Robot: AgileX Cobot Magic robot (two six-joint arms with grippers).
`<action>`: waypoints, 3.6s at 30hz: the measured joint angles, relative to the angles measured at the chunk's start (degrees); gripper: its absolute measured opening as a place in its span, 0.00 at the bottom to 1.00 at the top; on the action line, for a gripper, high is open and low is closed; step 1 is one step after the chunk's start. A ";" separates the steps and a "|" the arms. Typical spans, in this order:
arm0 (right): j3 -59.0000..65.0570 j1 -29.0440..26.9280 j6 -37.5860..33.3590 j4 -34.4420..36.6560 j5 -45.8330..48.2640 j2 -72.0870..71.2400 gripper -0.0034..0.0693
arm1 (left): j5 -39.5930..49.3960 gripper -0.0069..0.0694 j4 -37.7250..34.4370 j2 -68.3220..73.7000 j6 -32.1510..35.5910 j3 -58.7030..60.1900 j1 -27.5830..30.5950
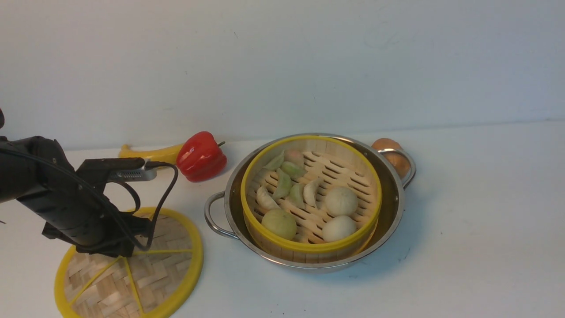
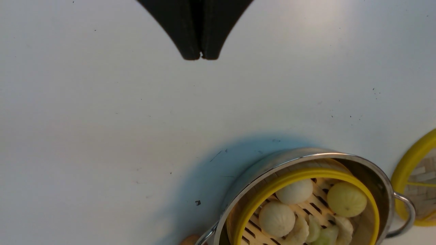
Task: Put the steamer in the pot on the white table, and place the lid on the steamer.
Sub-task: 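Grasp the bamboo steamer lid lying on the table by its centre knob, then place the yellow bamboo steamer lid onto the steamer in the pot with the left gripper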
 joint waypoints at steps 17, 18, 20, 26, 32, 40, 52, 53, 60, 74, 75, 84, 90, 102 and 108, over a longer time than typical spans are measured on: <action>0.00 0.00 0.05 -0.06 0.00 0.00 0.04 | 29.67 0.25 6.22 0.51 -0.96 -21.11 0.00; 0.00 0.00 0.05 -0.06 0.00 0.00 0.04 | 30.62 0.25 6.47 0.51 -1.50 -22.83 0.00; 0.00 0.00 0.05 -0.06 0.00 0.00 0.04 | 31.31 0.25 6.54 0.51 -1.98 -26.49 0.00; 0.00 0.00 0.05 -0.06 -0.05 0.00 0.04 | 31.40 0.25 5.49 -0.03 -2.61 -33.60 -3.80; 0.00 0.00 0.05 -0.06 -0.05 0.00 0.04 | 31.21 0.25 4.53 -0.43 -4.25 -38.10 -15.85; 0.00 0.00 0.05 -0.06 -0.05 0.00 0.05 | 20.90 0.25 5.05 1.89 -5.45 -38.58 -29.17; 0.00 0.00 0.05 0.29 -0.05 0.00 0.05 | 20.92 0.25 7.22 12.07 -9.91 -47.37 -32.92; 0.00 0.00 0.05 0.42 -0.05 0.00 0.05 | 21.17 0.25 7.22 12.59 -9.91 -48.36 -32.92; 0.00 0.00 0.05 1.20 -0.05 0.00 0.06 | 22.27 0.25 6.76 14.17 -9.96 -50.46 -32.92; 0.00 0.00 0.05 1.42 -0.12 0.00 0.07 | 24.62 0.25 6.36 16.82 -9.06 -50.57 -33.87; 0.00 0.00 0.05 1.42 -0.12 0.00 0.07 | 24.24 0.25 6.37 16.82 -9.00 -50.57 -34.20; 0.00 0.00 0.05 1.49 -0.12 0.00 0.07 | 22.39 0.25 9.22 16.82 -8.99 -50.64 -36.34; 0.00 0.00 0.05 2.22 -0.12 0.00 0.07 | 22.35 0.25 10.18 16.99 -8.99 -50.65 -36.34; 0.00 0.00 0.05 3.66 -0.12 0.00 0.07 | 21.11 0.25 10.18 18.12 -8.99 -50.77 -36.34; 0.00 0.00 0.05 3.67 -0.12 0.00 0.07 | 20.69 0.25 9.74 18.12 -8.94 -50.77 -36.34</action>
